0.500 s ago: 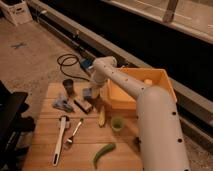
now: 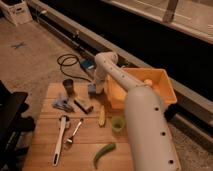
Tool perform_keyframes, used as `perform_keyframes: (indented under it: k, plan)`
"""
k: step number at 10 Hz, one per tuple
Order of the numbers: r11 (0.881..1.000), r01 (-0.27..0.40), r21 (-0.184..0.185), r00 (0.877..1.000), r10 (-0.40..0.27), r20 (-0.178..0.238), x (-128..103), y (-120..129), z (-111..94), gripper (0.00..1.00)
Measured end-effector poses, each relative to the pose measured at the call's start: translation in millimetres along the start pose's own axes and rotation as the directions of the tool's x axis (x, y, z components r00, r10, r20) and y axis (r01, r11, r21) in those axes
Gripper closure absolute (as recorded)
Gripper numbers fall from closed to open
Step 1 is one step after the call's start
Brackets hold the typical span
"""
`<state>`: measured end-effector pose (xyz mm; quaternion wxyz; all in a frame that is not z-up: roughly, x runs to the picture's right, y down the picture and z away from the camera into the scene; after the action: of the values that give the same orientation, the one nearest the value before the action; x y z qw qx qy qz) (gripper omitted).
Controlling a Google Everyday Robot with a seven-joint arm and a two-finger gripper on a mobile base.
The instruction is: Wipe table surface with sponge
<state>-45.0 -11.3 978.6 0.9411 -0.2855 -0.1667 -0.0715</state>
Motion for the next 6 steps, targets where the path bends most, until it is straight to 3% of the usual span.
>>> perform_keyframes:
  k: [3,6]
  plan:
    - [1.0,0.011,0.014,1.0,-0.011,0.007,-2.2,-8.4,3.5,1.0]
    - [0.999,0.047,0.024,0.998,-0.048,0.05,-26.2,-8.8,8.0,1.0]
